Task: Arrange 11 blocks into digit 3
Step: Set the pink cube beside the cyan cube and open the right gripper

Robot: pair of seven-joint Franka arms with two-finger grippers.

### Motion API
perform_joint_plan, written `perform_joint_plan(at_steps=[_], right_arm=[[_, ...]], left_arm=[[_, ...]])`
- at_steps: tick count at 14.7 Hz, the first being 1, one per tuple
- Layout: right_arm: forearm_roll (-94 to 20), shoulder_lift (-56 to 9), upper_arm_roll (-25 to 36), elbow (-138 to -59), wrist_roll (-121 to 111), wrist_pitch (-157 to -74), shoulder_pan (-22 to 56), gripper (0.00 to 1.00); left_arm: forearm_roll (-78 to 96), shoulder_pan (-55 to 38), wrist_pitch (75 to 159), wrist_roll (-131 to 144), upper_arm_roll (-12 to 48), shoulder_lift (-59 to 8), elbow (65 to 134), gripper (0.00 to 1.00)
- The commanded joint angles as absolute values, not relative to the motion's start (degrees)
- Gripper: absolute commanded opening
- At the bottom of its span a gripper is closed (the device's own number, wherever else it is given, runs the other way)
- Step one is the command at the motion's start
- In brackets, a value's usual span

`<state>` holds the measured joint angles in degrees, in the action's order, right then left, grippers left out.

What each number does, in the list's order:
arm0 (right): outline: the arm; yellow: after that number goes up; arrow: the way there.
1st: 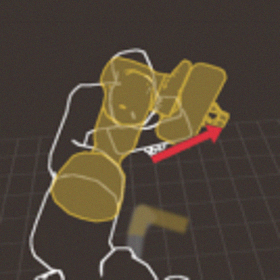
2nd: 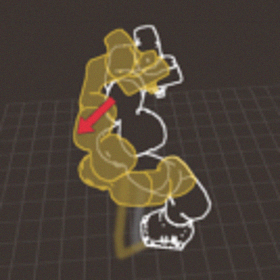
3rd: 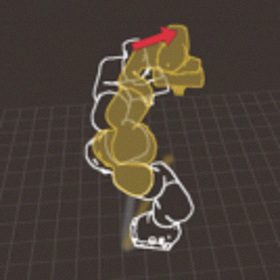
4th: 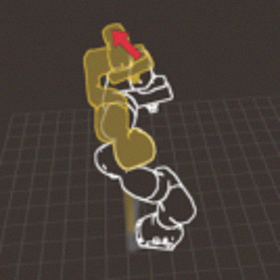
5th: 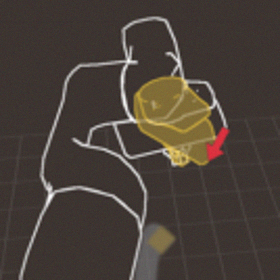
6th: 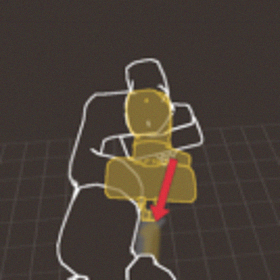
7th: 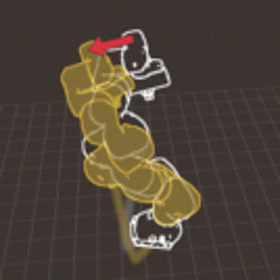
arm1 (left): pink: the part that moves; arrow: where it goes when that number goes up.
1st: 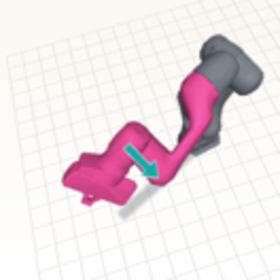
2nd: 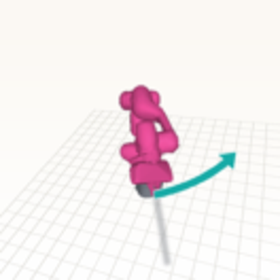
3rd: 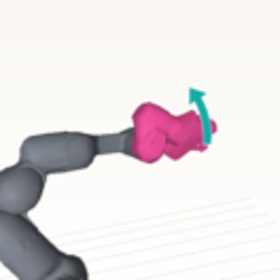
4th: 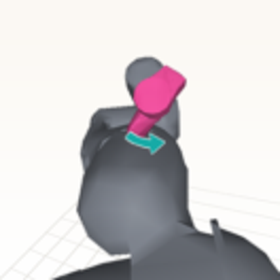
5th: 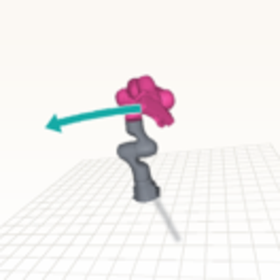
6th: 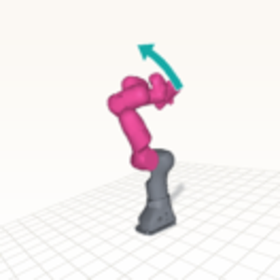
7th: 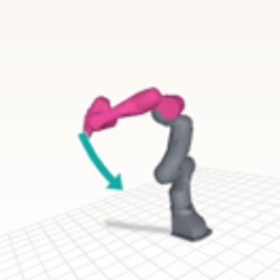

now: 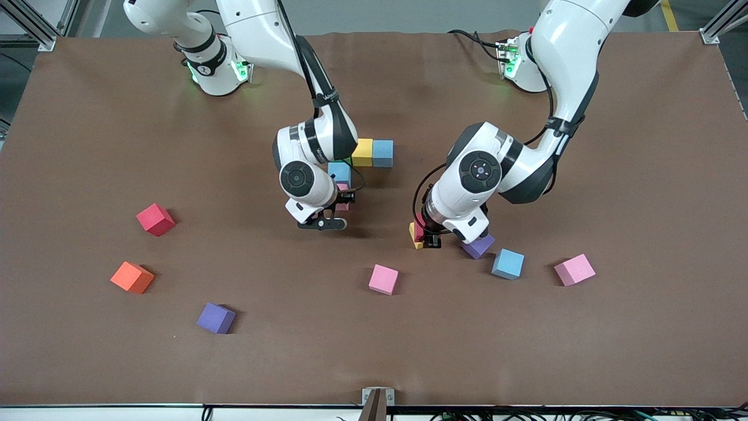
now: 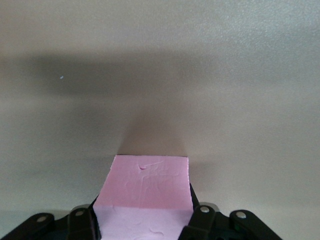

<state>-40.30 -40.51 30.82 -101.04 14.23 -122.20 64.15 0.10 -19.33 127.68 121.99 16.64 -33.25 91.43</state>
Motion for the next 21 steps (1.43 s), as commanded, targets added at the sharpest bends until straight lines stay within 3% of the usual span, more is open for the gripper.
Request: perform_joint_plan(at_steps=[1,2,3,4,11,14,21], right_arm=[[-41.4,-40.9,29.8,-100.2,14.9,-121.9,63.2,0.37],[-41.4,-41.1,29.8,-100.0,14.9,-121.9,63.2,0.48],[-41.2,-41.3,29.6,-99.7,14.8,-121.9,63.2,0.83],[-41.0,-41.3,29.6,-99.5,14.7,-122.0,63.5,1.0],[-35.2,-41.0,29.7,-98.6,14.1,-121.6,63.5,1.0],[-35.0,-40.5,30.6,-96.0,13.6,-116.9,63.1,1.0],[-34.7,-39.6,41.6,-89.0,13.5,-105.1,63.1,1.0]], left_arm=[[0.4,-19.5,128.2,122.5,16.5,-33.0,91.7,0.0],[0.4,-19.6,128.2,122.5,16.5,-33.0,91.7,0.0],[0.4,-19.6,128.2,122.4,16.5,-33.0,91.7,0.0],[0.4,-19.5,128.2,122.4,16.5,-33.0,91.7,0.0],[0.4,-19.6,128.2,122.5,16.5,-33.0,91.7,0.0],[0.3,-19.6,128.2,122.5,16.5,-33.0,91.7,0.0],[0.0,-19.6,128.1,122.5,16.5,-33.0,91.7,0.0]])
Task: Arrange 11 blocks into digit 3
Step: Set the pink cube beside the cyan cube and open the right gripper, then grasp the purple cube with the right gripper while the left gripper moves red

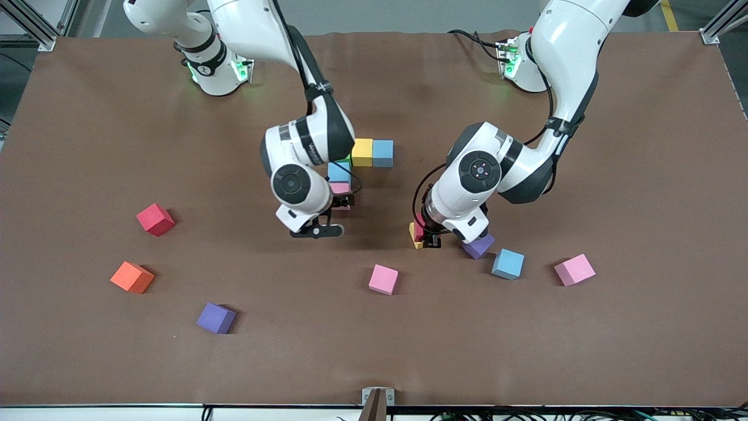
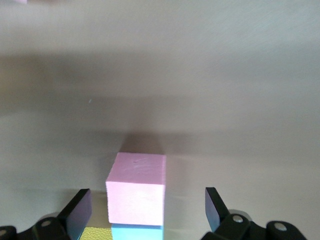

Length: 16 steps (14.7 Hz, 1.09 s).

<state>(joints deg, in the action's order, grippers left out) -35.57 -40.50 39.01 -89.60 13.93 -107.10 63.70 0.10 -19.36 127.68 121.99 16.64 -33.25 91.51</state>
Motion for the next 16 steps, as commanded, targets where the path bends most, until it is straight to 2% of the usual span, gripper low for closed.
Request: perform_joint_plan(at_steps=[1,4,8,10,13,16], right_arm=[[-34.7,-39.6,44.0,-89.0,12.8,-104.9,63.1,1.0],[-34.8,-39.9,48.5,-89.1,8.3,-104.9,61.2,1.0],[-35.9,-40.5,47.8,-88.9,7.0,-105.3,52.3,1.0],[-36.9,-41.2,45.0,-88.8,7.1,-109.6,47.7,1.0],[-36.7,-42.2,37.2,-87.9,7.4,-117.6,40.5,1.0],[-36.0,-46.0,33.2,-81.4,7.4,-119.2,34.7,1.0]], left_arm=[[0.0,-19.6,128.1,122.4,16.5,-33.0,91.7,0.0],[0.0,-19.7,128.1,122.6,16.5,-33.0,91.4,0.0],[0.0,-22.5,128.0,122.8,16.5,-33.9,91.1,0.0],[0.1,-23.6,128.0,122.8,16.6,-33.8,90.8,0.0],[-0.1,-25.4,128.1,122.5,16.6,-35.5,90.7,0.0],[0.0,-28.8,128.4,122.8,16.4,-39.0,87.3,0.0]])
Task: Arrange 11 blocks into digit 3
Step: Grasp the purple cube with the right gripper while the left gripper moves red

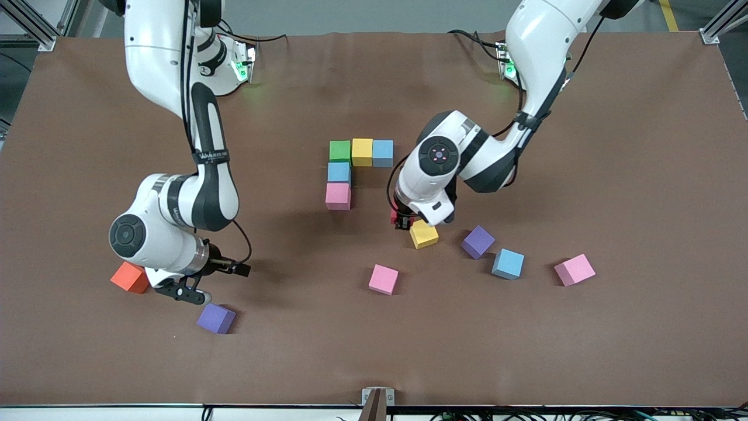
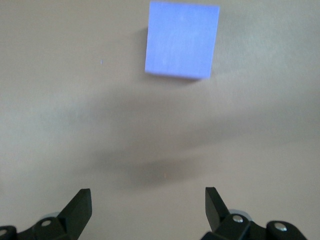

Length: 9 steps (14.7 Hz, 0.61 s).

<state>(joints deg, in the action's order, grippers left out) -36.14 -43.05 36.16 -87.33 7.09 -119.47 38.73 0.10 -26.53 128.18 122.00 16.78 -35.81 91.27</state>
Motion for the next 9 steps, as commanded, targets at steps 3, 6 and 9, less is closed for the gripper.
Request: perform_joint_plan(at_steps=[3,6,9], right_arm=[[-35.0,-50.2,33.1,-75.8,6.8,-119.3,32.2,1.0],[-34.1,-53.3,33.0,-71.4,6.7,-119.2,30.2,1.0],[-33.9,-56.1,32.3,-67.1,6.1,-118.9,27.8,1.0]], left_arm=[[0.1,-30.6,128.4,123.5,16.3,-42.0,83.9,0.0],[0.0,-32.6,128.4,124.0,15.7,-43.5,83.1,0.0],[0.0,-34.4,128.5,124.4,15.6,-45.1,83.1,0.0]])
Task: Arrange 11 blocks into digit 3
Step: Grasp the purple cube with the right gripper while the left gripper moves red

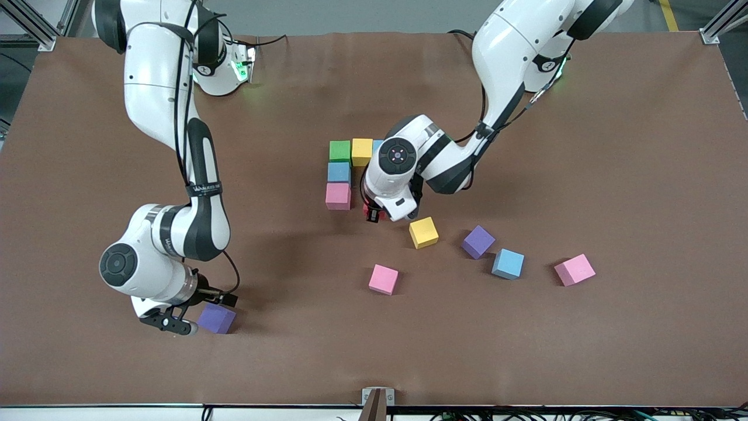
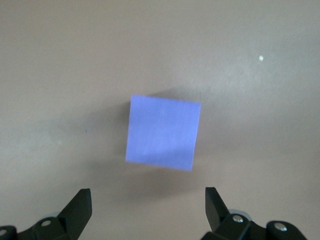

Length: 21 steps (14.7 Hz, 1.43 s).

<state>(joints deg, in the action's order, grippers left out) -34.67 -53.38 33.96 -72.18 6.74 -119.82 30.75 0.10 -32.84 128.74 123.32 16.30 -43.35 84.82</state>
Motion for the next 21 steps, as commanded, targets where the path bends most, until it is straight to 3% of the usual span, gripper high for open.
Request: perform_joint_plan(at_steps=[1,21], right_arm=[[-33.8,-56.5,31.0,-65.9,5.5,-118.9,26.1,1.0],[-33.0,-62.1,25.4,-57.8,8.1,-119.4,19.6,0.97]], left_arm=[[0.0,-34.8,128.5,124.7,15.3,-45.3,83.0,0.0],[0.2,-35.9,132.2,135.0,15.0,-47.4,83.0,0.0]])
